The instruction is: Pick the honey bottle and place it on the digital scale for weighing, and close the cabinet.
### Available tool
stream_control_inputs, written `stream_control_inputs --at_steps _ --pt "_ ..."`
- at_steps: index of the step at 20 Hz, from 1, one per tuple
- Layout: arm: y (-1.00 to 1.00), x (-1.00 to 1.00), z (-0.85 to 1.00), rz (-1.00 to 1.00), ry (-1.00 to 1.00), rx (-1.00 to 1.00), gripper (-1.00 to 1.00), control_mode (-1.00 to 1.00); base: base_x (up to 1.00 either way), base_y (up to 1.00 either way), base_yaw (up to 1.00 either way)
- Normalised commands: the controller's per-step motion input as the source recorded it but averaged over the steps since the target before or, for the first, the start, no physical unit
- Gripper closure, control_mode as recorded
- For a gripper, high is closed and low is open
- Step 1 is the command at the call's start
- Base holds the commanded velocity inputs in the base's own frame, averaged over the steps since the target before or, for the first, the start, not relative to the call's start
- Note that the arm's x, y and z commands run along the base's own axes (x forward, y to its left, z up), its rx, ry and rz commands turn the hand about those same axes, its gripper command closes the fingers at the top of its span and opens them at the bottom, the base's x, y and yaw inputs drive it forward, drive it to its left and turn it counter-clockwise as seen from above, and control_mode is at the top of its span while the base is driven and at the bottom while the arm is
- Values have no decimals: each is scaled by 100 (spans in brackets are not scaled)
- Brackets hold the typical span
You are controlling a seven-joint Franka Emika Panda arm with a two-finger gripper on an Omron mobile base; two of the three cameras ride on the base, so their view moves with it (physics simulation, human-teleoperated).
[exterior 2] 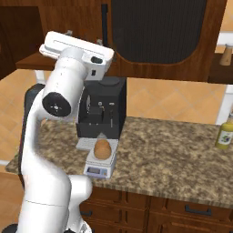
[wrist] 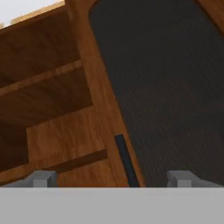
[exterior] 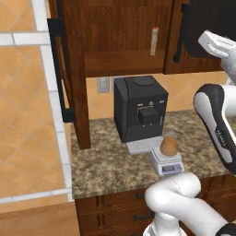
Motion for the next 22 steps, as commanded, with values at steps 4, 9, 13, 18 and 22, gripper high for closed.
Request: stream_control_inputs --at_steps 4,9,13,18,22 --pt "100 -36 -100 6 -3 23 -100 -100 0 0 0" --pt "96 -1 -99 2 -8 25 -100 -100 0 0 0" --pt "100 -2 -76 0 -14 5 -100 -100 0 0 0" --pt "76 0 -49 0 0 0 -100 -100 0 0 0" --pt "79 0 -68 0 -4 0 -100 -100 0 0 0"
